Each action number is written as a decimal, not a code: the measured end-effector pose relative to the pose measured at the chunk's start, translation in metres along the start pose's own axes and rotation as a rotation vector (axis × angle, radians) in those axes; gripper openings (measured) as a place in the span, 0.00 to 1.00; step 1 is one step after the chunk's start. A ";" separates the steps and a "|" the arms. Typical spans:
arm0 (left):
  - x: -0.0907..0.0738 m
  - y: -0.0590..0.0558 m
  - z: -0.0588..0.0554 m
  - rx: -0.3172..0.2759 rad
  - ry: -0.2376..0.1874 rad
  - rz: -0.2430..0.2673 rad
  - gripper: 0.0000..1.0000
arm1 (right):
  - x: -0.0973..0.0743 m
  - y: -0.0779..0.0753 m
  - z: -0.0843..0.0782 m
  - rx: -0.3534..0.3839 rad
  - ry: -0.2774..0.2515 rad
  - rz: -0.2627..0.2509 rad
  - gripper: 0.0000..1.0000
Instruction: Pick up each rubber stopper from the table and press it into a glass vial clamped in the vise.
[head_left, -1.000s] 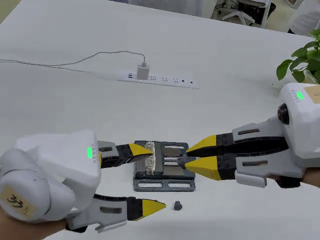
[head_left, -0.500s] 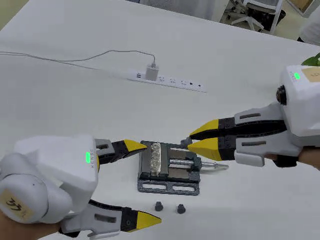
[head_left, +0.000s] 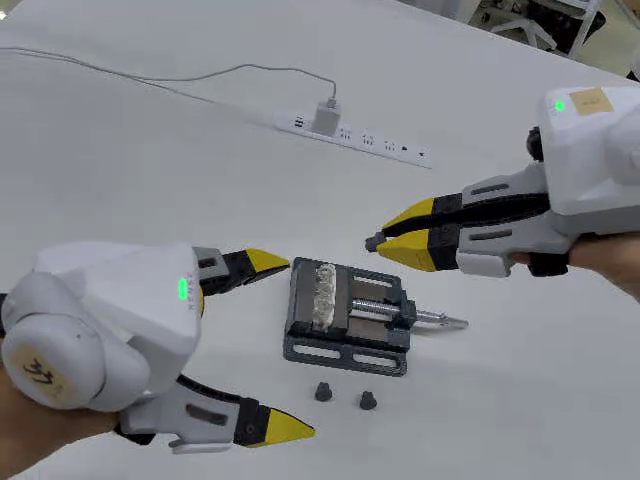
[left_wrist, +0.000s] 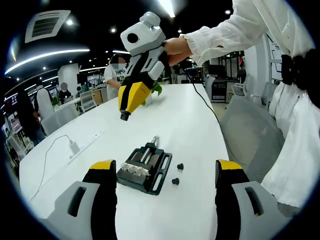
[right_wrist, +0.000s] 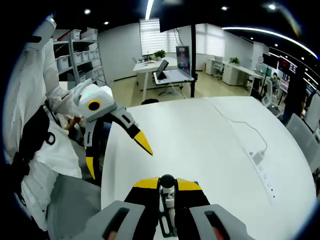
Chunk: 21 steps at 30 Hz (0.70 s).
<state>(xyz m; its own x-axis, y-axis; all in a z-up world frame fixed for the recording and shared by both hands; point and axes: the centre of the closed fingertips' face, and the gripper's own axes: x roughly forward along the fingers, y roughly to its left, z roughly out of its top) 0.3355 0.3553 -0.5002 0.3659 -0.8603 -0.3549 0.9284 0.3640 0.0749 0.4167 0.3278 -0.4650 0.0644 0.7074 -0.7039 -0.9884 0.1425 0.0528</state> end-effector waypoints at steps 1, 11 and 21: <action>0.000 0.000 -0.001 0.001 -0.002 0.002 0.81 | 0.003 -0.002 -0.002 0.002 0.008 0.002 0.05; 0.000 0.000 -0.012 -0.022 -0.009 0.007 0.86 | 0.040 -0.023 -0.025 0.000 0.130 0.020 0.05; 0.000 0.001 -0.019 -0.041 -0.018 0.008 0.87 | 0.077 -0.038 -0.057 -0.025 0.263 0.029 0.05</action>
<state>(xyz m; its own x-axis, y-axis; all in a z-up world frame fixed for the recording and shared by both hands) 0.3357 0.3623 -0.5178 0.3744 -0.8635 -0.3379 0.9222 0.3847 0.0387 0.4510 0.3372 -0.5615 0.0014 0.5061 -0.8624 -0.9926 0.1056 0.0603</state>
